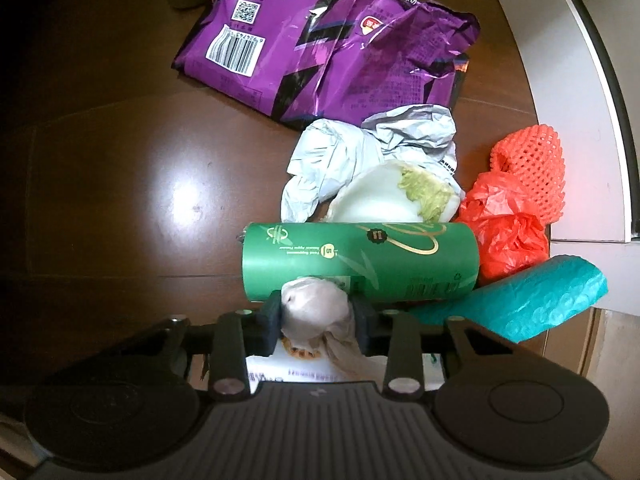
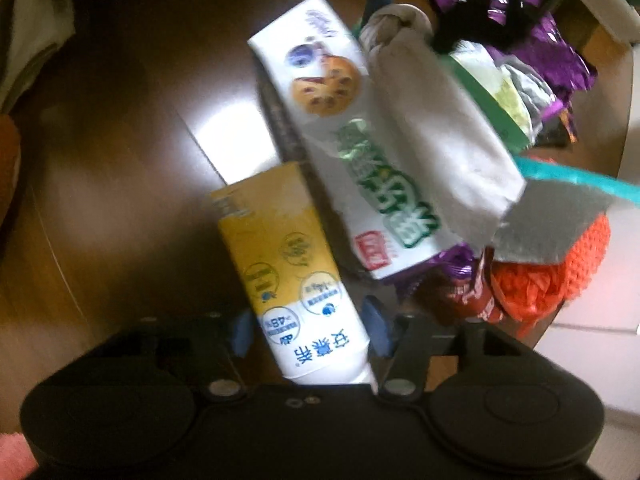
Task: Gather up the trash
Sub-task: 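Grasp the white cloth with the left tool while the right tool grasps the yellow carton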
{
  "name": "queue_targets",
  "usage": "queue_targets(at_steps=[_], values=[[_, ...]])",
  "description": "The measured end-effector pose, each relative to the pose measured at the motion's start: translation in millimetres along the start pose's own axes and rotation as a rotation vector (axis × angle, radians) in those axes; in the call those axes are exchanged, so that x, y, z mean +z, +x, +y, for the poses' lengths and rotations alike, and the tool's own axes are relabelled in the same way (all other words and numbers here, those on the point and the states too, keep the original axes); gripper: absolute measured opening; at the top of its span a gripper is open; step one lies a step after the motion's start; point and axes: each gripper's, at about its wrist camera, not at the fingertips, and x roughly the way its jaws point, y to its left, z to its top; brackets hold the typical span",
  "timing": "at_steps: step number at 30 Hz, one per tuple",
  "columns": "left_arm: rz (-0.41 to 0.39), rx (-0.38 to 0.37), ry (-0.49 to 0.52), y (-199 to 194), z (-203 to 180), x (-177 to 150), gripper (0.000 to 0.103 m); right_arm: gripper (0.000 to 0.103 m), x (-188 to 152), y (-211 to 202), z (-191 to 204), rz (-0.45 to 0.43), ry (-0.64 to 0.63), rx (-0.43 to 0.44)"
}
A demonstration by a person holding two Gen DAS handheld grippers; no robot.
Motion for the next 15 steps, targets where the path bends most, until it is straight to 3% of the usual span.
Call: queue_targets(at_steps=[5,8,15], values=[[-0.019,-0.019,-0.029,-11,9,-2,0.026,0.048,0,-21,-9,-0.009,0.148,0.055],[-0.029,0.005,-0.031,-22,15,-4,0.026,0.047,-3,-47,-18,-0.026,0.278,0.101],[-0.07,-0.026,-0.083,-68,30,-9,0.026,0.046,-10,-108,-53,-0.055,0.59,0.145]])
